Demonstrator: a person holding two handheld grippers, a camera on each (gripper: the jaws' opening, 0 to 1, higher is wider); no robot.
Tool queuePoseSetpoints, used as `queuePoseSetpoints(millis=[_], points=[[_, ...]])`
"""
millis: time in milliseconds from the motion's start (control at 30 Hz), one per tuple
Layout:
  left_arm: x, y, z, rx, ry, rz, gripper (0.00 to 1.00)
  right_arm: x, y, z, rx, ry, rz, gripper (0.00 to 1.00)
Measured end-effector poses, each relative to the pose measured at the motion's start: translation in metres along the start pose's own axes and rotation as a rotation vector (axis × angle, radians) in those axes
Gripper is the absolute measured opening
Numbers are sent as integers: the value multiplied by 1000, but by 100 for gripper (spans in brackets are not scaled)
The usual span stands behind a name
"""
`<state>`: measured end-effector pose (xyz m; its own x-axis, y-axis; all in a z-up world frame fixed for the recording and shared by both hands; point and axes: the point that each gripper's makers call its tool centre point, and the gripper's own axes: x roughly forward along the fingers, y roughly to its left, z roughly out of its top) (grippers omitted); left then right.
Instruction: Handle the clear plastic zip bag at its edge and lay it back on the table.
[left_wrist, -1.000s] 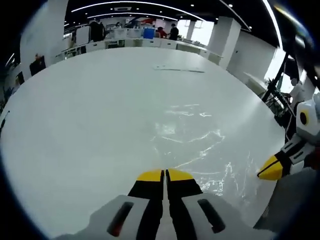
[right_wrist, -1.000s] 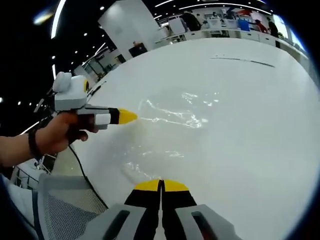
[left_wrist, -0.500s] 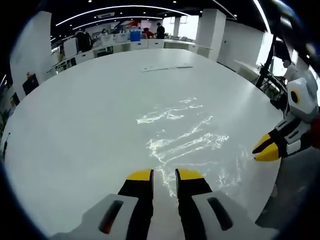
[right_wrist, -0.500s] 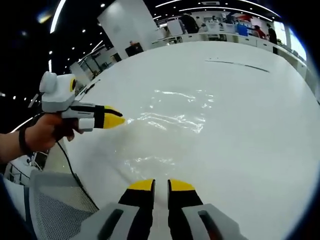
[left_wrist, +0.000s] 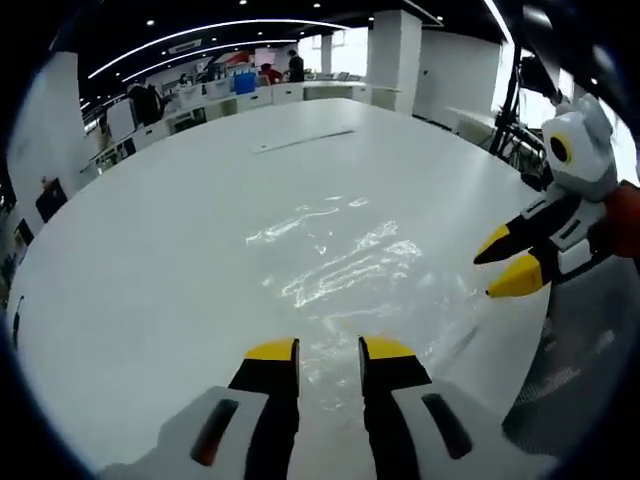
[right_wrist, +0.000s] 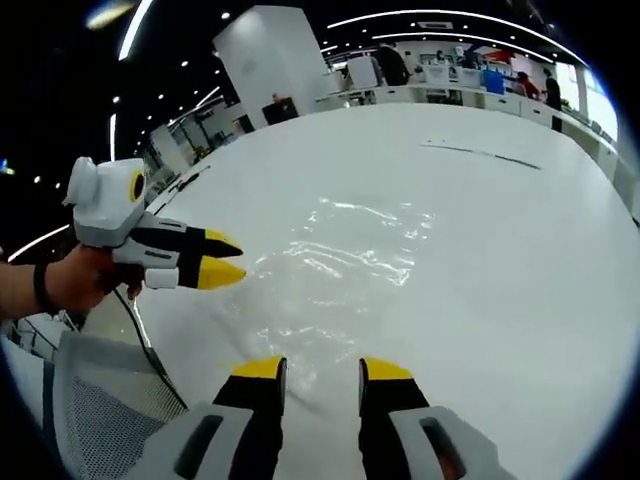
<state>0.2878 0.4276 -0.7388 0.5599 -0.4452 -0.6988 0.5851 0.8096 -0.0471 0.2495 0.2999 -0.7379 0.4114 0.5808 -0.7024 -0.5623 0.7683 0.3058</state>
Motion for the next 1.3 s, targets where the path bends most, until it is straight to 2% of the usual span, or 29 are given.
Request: queuePoseSetpoints(millis=[133,200,367,500,667,833,967,1100,1300], points=[[-8,-11,-3,16,-8,-14,27,-8,-4,0,-9,-23,-14,36],[-5,-9,-2,78,-21,9,30,-9,-5,-1,-6,-33,-19,36],[-14,-21,-5,47,-43,-22,37,-16,-6,-1,11,-71,-12,42],[-21,-33,-6,46,-64,-49,42,-21,-5,-3,-5,-90,3,52],[-30,-31,-11,49,-84,-50,45,-27,1,-8,-22,-100,20,57],[-41,-30,-13,18,-99,-56,49,-34,0,-13,-24,-115,15,59],[-50,-30,-21,29,-92,-54,49,-38,1,-19,-18,-119,23,61],[-57,-29,-27,4,-93,-54,51,-46,-2,-23,-16,-120,25,62],[-64,-39,-29,-8,-113,-82,55,-58,-5,-23,4,-150,20,64]])
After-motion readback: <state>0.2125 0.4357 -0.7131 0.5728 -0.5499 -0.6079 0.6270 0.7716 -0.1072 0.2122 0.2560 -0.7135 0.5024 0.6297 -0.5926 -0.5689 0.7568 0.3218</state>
